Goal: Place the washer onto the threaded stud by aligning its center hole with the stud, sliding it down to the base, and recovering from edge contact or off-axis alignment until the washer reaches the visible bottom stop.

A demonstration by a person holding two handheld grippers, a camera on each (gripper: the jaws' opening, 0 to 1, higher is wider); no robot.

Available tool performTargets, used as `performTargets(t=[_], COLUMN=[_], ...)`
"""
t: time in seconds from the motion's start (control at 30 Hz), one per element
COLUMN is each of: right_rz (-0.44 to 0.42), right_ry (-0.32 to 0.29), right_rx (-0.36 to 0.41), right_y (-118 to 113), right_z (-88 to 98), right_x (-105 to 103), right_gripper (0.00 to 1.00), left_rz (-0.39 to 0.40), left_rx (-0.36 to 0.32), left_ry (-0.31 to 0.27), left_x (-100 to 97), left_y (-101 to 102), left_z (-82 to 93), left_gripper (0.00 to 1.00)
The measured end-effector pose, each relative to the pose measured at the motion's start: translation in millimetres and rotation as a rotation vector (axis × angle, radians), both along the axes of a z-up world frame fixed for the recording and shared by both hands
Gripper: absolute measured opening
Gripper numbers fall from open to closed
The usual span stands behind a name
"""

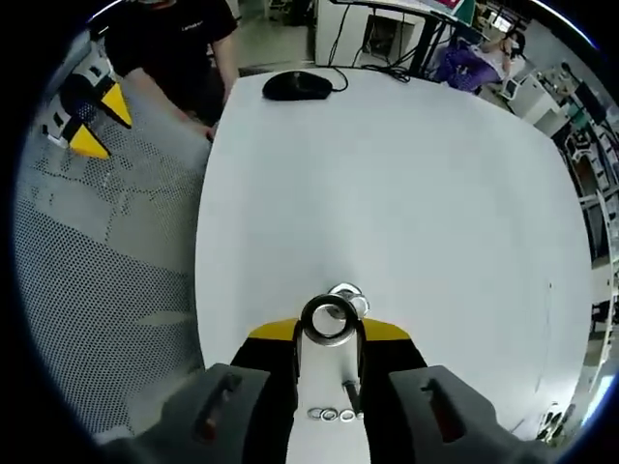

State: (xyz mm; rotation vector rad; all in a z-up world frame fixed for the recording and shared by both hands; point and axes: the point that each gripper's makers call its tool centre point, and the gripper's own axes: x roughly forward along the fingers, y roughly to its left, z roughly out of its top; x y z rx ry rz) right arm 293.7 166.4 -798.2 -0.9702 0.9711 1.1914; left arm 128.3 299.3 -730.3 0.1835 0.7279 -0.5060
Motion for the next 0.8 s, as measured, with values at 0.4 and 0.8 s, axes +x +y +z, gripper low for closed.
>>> performTargets(t=[0.4,0.8], right_rz=[-0.003,0.011], right_ry=[-0.031,-0.031], right_rx=[0.004,-0.032], right_y=[4.1,6.1], right_z=[-2.9,-12.1], right_x=[16.7,12.0], right_gripper=[0.23,0.23], left_rz=[0.002,0.005], left_rx=[0.000,0.000], left_ry=[0.002,0.004], left_x=[-0.2,-0.3], left_y=[-0.1,-0.1], left_z=[-0.3,-0.4], left_gripper=[0.14,0.14])
